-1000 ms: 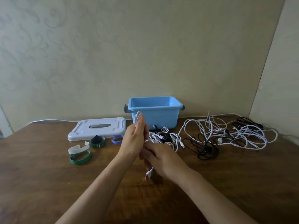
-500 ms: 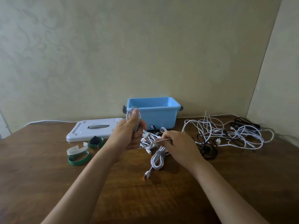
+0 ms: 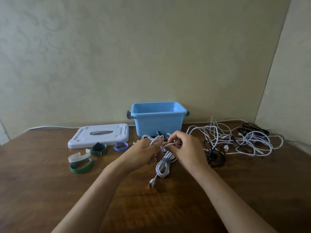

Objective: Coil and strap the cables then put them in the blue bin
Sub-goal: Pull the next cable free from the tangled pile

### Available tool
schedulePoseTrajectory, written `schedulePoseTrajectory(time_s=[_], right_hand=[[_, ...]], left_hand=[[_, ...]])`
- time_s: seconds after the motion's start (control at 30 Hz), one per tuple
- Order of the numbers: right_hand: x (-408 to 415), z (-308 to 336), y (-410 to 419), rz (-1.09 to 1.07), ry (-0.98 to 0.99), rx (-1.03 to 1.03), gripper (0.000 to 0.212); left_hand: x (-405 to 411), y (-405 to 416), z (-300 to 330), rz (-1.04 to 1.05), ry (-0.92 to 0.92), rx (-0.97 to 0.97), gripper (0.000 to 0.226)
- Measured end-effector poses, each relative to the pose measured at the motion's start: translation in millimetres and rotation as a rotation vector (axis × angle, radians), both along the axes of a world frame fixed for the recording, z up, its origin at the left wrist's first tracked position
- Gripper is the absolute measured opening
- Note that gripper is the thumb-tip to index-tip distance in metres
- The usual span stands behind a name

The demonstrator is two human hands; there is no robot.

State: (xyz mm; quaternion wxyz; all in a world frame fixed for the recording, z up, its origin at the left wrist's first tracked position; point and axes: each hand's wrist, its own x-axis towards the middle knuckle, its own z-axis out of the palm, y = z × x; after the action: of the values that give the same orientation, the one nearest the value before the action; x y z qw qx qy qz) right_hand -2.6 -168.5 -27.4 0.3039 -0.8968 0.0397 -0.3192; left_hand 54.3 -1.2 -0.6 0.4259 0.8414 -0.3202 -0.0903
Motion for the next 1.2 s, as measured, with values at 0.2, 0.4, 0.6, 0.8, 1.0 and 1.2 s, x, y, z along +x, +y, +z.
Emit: schedulePoseTrajectory(time_s=[0.2, 0.4, 0.6, 0.8, 1.0, 1.2], right_hand=[[-2, 8, -12, -0.082, 0.017, -0.080, 0.031], [-5, 3, 18, 0.163, 0.102, -0.032, 0.033], [-6, 0, 24, 0.176, 0.073, 0.024, 0.034], [-7, 2, 18, 0.161, 0.080, -0.009, 0.019], [-3, 9, -4, 0.053, 0.029, 0.019, 0.035], [2, 5, -7, 0.058, 0.176, -0.116, 0.036]], left_hand=[[4, 6, 8, 0.014, 0.257, -0.336, 0.050], [3, -2, 0, 0.045, 0.306, -0.438, 0.049], [-2, -9, -8, -0.003, 0.211, -0.330, 0.056], [-5, -12, -6, -0.008, 0.003, -0.227, 0.051], [5, 0, -1, 0.097, 0.089, -0.319, 0.049], [10, 9, 9, 0.123, 0.235, -0.501, 0.055]])
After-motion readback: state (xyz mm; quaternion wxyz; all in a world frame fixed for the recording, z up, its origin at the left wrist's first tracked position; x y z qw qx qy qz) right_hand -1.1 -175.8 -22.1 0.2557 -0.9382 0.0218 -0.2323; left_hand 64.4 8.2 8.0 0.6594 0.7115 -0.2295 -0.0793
